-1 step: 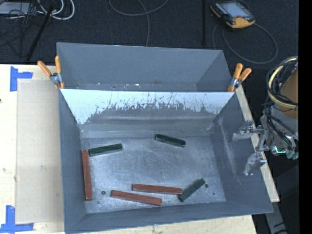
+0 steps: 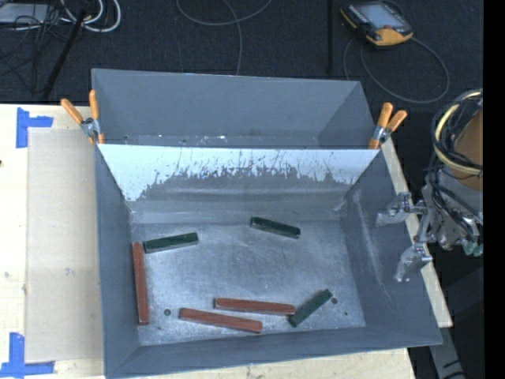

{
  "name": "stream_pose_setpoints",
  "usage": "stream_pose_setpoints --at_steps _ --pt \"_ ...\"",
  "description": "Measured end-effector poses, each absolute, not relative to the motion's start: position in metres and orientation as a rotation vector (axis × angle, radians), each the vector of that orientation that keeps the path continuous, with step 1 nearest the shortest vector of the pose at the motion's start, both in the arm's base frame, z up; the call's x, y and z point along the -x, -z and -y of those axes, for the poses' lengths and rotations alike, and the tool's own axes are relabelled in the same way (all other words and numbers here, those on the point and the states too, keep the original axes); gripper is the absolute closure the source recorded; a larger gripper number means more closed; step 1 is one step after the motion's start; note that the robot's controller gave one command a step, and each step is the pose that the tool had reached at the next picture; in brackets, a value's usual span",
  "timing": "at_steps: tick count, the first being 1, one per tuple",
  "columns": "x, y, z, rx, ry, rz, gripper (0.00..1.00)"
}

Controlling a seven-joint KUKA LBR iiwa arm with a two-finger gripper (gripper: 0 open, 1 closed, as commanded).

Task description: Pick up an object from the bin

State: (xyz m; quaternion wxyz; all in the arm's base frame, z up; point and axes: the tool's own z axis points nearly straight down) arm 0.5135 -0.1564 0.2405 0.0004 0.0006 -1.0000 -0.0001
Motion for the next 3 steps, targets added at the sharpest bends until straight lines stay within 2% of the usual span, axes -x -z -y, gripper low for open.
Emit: stream_pose_setpoints --at_steps 1,2,3 --pt "-0.497 -0.184 0.140 0.028 -0.002 3.146 0.00" --pt "-0.510 -0.128 0.141 0.012 0.000 3.143 0.00" --pt "-0.509 -0.074 0.132 -0.212 -0.004 3.142 1.00"
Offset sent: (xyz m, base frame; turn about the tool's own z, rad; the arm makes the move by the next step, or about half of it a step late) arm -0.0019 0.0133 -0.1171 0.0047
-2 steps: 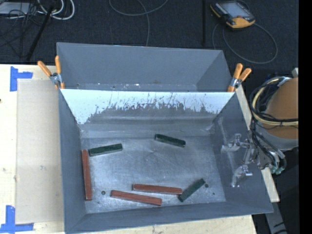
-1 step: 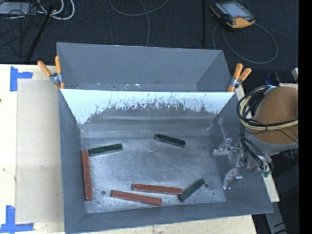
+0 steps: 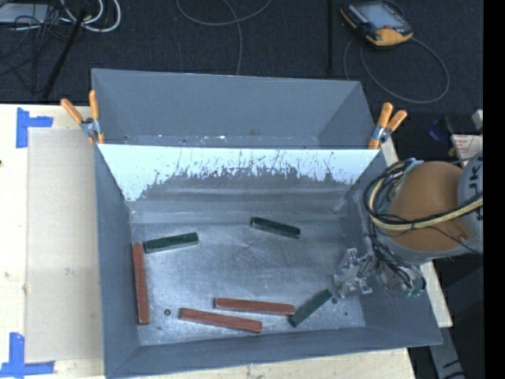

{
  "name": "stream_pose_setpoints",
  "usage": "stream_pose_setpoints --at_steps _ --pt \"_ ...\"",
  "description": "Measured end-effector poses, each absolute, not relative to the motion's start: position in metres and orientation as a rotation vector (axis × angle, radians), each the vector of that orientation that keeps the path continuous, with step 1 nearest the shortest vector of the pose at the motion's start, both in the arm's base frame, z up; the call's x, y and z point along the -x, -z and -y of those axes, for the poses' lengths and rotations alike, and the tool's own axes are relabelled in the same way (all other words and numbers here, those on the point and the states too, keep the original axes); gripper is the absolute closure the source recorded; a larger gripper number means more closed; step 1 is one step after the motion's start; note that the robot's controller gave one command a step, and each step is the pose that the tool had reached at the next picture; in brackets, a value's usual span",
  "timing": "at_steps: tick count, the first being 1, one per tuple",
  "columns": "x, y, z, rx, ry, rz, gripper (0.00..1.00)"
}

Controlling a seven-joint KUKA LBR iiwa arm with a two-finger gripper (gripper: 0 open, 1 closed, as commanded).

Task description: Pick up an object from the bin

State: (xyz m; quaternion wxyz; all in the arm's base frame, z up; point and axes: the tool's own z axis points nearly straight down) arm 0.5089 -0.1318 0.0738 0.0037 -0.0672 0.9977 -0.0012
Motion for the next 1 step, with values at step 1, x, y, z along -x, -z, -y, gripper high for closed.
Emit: stream_pose_setpoints --at_steps 1 --pt "-0.5080 -0.0725 0.1314 0.213 0.003 -3.130 0.00"
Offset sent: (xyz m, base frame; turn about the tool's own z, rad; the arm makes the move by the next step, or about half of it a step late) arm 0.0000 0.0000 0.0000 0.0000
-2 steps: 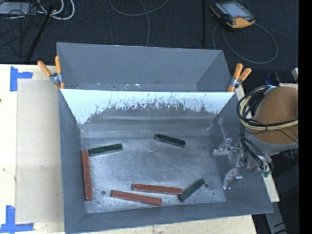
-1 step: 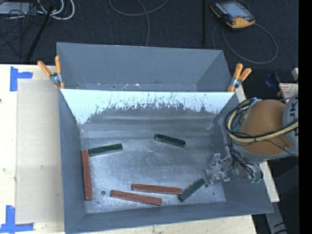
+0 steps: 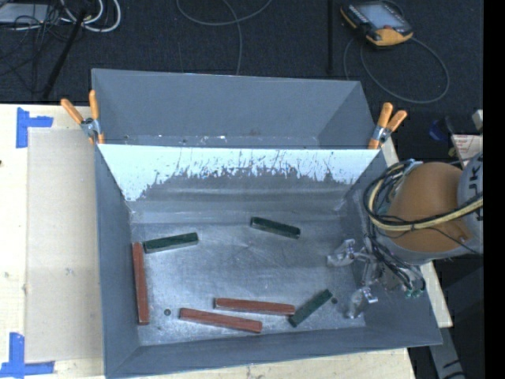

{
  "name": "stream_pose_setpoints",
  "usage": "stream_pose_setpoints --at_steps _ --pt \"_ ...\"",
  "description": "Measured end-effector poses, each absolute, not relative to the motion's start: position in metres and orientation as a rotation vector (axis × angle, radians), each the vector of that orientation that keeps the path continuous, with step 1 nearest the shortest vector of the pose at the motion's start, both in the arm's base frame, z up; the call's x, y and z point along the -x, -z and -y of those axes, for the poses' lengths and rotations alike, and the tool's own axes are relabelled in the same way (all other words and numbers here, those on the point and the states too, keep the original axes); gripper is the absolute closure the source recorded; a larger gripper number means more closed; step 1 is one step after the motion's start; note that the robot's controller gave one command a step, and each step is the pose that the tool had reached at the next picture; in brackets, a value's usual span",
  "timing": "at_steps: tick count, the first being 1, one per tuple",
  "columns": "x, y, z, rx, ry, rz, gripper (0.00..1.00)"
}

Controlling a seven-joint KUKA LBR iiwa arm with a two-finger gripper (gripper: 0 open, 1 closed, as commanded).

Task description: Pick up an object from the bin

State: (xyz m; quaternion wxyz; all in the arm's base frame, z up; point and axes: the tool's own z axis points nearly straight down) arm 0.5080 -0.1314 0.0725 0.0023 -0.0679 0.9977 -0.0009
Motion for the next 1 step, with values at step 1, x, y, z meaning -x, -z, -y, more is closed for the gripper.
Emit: stream_pose_setpoints --at_steps 1 --pt "-0.5080 -0.0726 0.1314 0.214 0.003 -3.130 0.00"
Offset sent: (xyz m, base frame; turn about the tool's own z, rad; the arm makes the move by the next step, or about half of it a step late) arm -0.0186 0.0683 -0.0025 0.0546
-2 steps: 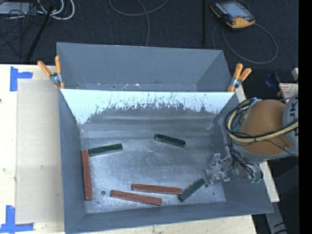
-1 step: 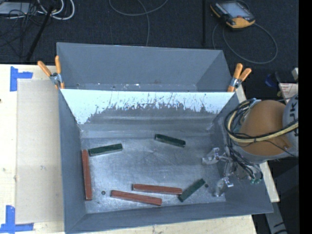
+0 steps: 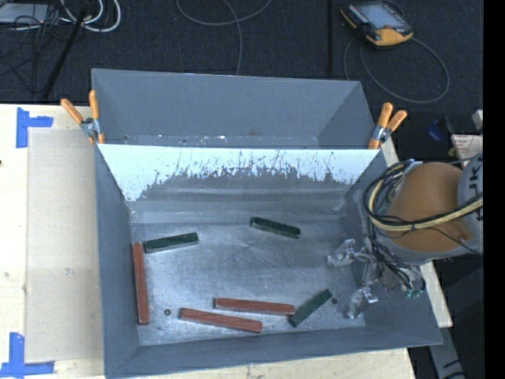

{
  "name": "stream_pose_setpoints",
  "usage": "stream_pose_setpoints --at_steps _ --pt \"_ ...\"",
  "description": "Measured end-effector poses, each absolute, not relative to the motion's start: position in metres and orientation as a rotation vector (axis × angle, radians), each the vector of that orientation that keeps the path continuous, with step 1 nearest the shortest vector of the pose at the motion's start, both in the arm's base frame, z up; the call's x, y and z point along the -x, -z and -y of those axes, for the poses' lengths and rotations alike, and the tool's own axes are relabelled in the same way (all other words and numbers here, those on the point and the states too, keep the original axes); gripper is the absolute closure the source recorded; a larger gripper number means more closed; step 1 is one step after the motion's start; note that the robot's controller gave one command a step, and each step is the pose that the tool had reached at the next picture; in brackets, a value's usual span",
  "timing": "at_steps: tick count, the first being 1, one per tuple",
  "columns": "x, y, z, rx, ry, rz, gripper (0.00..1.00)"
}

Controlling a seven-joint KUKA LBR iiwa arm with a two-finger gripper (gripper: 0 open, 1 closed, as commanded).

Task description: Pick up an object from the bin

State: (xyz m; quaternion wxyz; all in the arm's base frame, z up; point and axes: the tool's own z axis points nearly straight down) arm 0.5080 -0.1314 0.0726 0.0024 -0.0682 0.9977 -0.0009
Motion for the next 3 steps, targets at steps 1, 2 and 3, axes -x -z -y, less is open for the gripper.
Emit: stream_pose_setpoints --at_steps 1,2,3 --pt "-0.493 -0.074 0.062 0.131 0.002 -3.128 1.00" --pt "-0.493 -0.075 0.062 0.132 0.002 -3.128 1.00" --pt "-0.513 -0.202 0.067 0.140 0.000 -3.138 1.00"
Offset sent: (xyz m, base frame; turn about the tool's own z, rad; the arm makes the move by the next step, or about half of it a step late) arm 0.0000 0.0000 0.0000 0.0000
